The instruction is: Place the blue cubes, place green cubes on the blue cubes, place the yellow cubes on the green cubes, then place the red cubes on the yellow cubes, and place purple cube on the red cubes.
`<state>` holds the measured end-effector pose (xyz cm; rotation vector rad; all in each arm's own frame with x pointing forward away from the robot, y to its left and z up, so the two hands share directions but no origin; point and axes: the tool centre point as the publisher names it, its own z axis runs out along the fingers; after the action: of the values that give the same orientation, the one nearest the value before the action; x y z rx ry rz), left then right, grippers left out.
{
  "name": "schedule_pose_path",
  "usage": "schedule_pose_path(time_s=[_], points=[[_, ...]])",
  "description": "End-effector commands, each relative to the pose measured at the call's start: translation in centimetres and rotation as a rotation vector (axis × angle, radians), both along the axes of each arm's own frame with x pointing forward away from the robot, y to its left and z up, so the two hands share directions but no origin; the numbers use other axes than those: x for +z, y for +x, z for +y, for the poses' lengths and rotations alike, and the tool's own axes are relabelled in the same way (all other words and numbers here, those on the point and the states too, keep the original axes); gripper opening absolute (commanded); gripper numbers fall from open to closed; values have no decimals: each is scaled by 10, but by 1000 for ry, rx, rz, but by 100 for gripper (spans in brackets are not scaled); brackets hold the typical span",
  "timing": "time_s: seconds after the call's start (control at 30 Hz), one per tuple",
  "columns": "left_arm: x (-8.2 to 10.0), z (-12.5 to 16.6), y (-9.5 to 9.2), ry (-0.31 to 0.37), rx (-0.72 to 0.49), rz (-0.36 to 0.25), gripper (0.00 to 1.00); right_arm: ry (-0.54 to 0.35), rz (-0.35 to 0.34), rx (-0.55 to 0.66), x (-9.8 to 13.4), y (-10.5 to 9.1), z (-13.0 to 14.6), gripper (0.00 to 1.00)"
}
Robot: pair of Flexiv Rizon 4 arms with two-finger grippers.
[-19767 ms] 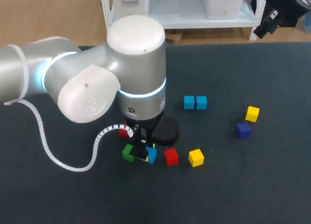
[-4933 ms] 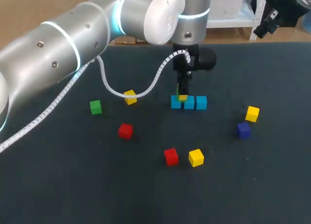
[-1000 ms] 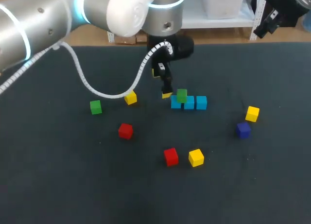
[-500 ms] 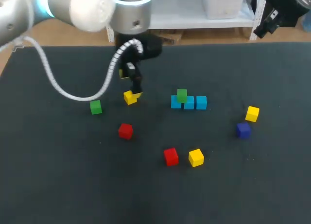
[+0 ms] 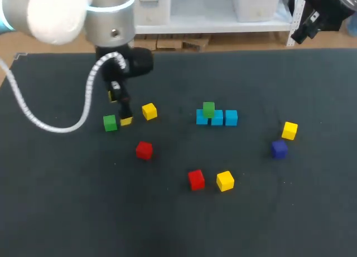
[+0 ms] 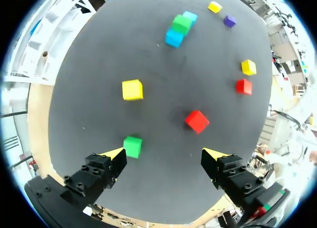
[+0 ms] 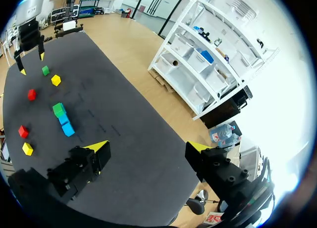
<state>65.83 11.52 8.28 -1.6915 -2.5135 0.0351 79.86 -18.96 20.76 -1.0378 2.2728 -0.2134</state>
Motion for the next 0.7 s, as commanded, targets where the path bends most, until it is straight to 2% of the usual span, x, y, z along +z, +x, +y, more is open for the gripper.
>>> schedule_pose_path(time_s=[0.03,0.27,0.5,0.7], points=[[-11,25,-9,-99,-30,4,100,-1,-8,-4,-1,-2,0,100],[-26,30,-14,-74,-92,43,100,-1,-8,-4,-1,-2,0,100],[-38,25,3,18,-93,79,100,-1,-8,-4,-1,-2,0,100],[-42,26,15,49,-75,89,100,-1,-8,-4,-1,-2,0,100]])
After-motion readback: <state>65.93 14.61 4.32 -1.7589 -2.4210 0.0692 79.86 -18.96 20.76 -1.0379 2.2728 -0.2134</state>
